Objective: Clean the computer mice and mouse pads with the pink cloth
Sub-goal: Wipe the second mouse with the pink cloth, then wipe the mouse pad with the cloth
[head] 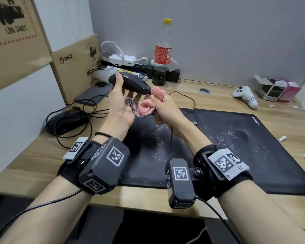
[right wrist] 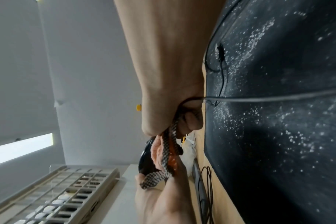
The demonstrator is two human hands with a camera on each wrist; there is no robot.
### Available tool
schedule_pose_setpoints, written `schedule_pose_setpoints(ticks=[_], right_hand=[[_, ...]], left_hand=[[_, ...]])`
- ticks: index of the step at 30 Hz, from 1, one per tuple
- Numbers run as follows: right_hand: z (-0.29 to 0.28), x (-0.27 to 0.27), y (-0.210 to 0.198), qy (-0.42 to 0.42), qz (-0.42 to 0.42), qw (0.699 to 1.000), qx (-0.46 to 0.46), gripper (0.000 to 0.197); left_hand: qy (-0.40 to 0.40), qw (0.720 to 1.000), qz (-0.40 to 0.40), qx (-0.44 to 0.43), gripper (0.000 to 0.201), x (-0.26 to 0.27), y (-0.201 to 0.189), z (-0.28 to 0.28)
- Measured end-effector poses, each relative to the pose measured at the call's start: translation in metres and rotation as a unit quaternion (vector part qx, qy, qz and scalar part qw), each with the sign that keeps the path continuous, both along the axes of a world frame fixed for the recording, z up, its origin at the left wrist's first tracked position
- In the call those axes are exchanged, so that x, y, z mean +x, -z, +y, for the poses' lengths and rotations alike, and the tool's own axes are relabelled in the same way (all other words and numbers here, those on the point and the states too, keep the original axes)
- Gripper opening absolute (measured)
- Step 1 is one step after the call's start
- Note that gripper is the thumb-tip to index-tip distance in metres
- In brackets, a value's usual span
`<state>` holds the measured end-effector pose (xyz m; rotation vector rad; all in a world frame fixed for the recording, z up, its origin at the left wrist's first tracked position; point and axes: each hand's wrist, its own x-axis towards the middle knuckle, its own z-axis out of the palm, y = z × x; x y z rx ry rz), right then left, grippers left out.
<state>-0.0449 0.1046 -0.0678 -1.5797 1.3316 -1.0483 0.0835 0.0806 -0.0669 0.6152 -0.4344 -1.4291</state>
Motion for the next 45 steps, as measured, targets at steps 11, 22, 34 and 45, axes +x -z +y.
schedule_pose_setpoints(ticks=[11,22,34,45], right_hand=[[0.004,0.044,0.009,-0.076,0.208,0.974,-0.04,0.027],[0.017,0.08,0.02,-0.115,0.299,0.947,0.001,0.019],[0.018,0.003,0.014,-0.002,0.312,0.95,0.025,0.015],[0.019,0.008,0.015,-0.085,0.339,0.937,0.02,0.018]], left_hand=[[-0.062,0.986,0.14,0.06,0.06,0.03,0.007,0.021],[-0.244,0.955,0.082,0.149,0.05,0.079,0.021,0.05],[-0.293,0.935,-0.033,0.196,0.042,0.07,0.018,0.065],[-0.364,0.833,-0.404,0.104,0.042,0.059,0.008,0.064]])
